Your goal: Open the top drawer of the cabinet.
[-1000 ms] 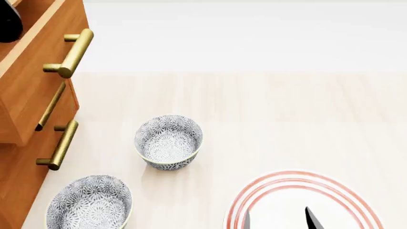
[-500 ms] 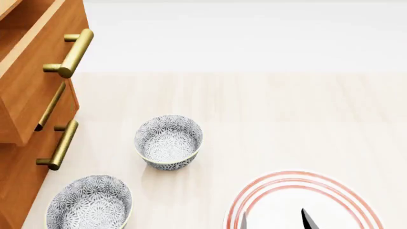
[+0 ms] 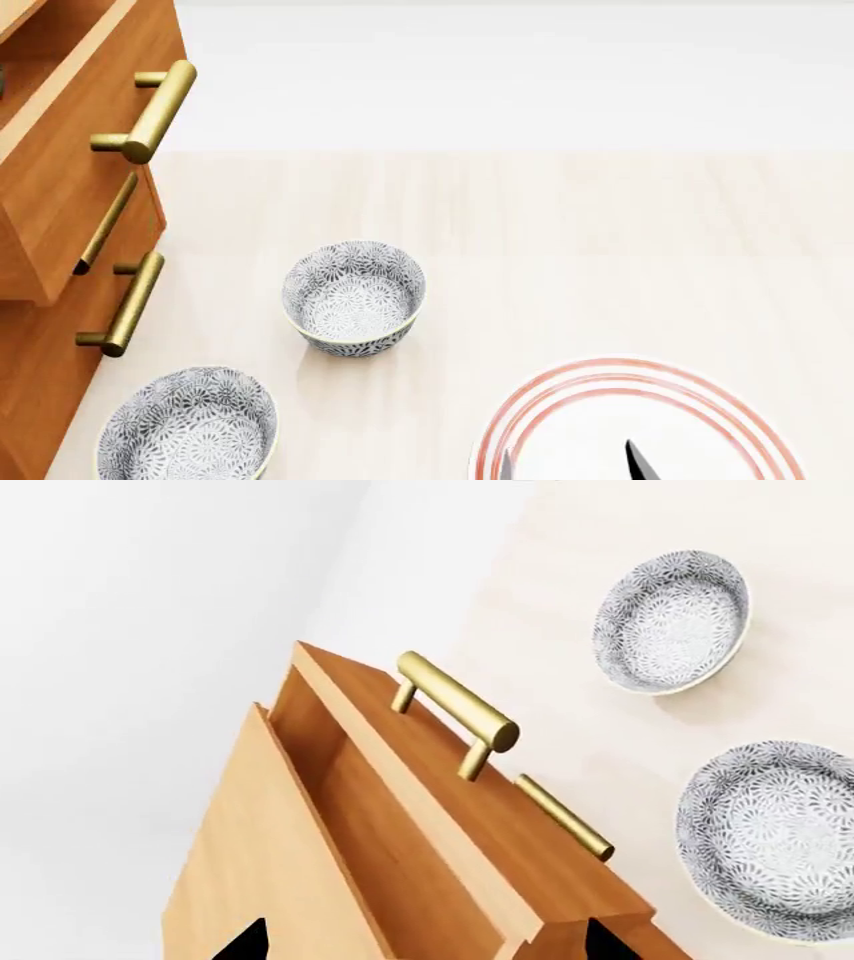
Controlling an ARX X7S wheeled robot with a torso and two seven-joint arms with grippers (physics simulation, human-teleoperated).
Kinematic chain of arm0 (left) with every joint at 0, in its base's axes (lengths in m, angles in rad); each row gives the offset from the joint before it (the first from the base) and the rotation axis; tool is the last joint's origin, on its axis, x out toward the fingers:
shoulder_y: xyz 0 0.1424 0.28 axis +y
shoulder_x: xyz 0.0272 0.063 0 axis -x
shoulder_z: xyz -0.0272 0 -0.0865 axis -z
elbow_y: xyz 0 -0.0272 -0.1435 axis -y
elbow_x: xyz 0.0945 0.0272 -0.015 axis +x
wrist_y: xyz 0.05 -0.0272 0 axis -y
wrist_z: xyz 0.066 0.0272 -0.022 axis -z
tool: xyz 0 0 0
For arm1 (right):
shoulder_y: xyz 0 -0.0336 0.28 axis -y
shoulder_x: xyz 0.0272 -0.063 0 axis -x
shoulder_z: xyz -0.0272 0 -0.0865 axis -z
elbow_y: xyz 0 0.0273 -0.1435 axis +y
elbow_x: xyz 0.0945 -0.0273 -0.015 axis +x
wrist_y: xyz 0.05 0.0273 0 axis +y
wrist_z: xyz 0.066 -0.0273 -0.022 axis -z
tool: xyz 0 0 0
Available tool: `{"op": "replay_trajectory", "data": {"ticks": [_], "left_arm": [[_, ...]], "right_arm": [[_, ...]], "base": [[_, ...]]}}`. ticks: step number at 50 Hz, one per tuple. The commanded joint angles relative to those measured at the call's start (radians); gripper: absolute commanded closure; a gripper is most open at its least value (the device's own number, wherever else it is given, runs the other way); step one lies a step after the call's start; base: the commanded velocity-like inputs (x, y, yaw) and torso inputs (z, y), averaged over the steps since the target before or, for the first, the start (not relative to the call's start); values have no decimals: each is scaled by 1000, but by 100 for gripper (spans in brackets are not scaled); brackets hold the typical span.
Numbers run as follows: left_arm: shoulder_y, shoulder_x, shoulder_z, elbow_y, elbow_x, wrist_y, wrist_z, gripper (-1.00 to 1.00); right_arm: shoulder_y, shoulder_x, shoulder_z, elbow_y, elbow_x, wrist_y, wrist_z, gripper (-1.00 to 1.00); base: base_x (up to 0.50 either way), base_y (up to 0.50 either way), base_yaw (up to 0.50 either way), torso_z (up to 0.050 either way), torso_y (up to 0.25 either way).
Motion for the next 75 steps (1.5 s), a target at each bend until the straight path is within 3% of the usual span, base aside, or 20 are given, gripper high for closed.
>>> {"op": "replay_trajectory", "data": {"ticks": [1, 3, 7, 16, 21, 36, 42, 47, 75], "left_arm": [[54, 67, -91, -108, 1, -22, 35, -100], [74, 80, -118, -136, 1, -22, 35, -100], [100, 159, -198, -382, 17, -22, 35, -100], [159, 178, -201, -422, 24, -22, 35, -100], [147, 232, -262, -509, -14, -22, 35, -100], [158, 251, -259, -584, -21, -22, 35, -100], [152, 203, -161, -590, 43, -22, 35, -100], [157, 191, -151, -588, 80, -22, 35, -100], [218, 258, -206, -540, 64, -22, 35, -100]], "right_arm": [[-1, -24, 32, -3, -13, 7, -10, -100], [-1, -24, 30, 1, -13, 4, -11, -100], [3, -25, 25, 7, -15, 6, -12, -100], [5, -25, 17, 15, -20, 4, -15, -100], [5, -22, 17, 17, -15, 1, -17, -100], [7, -19, 11, 28, -14, -7, -21, -100], [7, -19, 7, 28, -17, -8, -19, -100], [8, -19, 5, 33, -18, -12, -20, -100], [7, -13, -7, 37, -27, -22, -16, -100]], "base": [[0, 0, 0, 0, 0], [0, 0, 0, 0, 0], [0, 0, 0, 0, 0], [0, 0, 0, 0, 0], [0, 0, 0, 0, 0], [0, 0, 0, 0, 0], [0, 0, 0, 0, 0], [0, 0, 0, 0, 0], [0, 0, 0, 0, 0]]}}
